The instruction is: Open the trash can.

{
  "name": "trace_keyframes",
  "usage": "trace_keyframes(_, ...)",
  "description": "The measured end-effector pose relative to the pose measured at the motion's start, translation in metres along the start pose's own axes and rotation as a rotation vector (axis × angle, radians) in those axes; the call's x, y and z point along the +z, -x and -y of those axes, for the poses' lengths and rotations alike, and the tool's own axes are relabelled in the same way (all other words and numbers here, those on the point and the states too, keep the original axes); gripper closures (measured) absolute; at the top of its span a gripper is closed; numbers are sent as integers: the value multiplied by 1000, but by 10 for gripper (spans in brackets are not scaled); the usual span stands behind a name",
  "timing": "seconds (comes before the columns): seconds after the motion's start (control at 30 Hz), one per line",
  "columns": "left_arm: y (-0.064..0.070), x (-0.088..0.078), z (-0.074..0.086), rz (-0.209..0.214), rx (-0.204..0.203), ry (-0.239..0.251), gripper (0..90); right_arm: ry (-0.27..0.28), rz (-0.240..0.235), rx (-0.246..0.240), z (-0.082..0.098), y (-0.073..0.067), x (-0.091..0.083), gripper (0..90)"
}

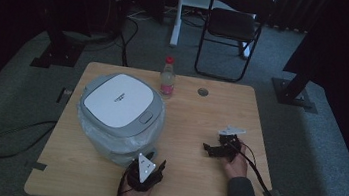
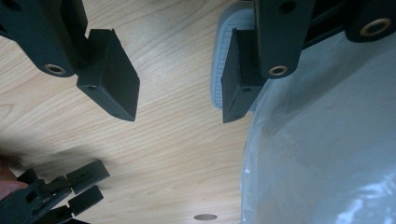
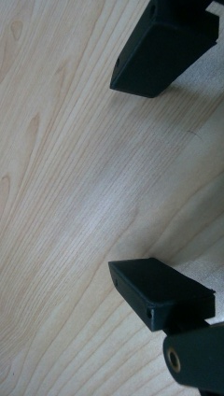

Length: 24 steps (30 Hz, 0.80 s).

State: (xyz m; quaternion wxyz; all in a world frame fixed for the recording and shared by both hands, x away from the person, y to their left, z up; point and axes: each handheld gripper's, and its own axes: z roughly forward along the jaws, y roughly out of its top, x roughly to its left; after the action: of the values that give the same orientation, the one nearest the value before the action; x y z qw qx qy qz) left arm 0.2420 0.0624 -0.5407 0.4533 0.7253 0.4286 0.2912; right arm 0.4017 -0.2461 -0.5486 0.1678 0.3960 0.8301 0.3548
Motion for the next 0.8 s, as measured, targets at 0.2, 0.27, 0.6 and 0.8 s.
trace_keyframes(0.2,0,-1,0,0,3,7,469,0,0,0,0,0,0,111)
trace_keyframes(0.27,0,-1,0,-3,4,7,475,0,0,0,0,0,0,111)
trace_keyframes(0.6,4,-2,-5,-39,29,-26,874,0,0,1,0,0,0,112)
trace_keyframes(0.8,-4,0,-9,-75,-1,-47,900,-1,0,3,0,0,0,112)
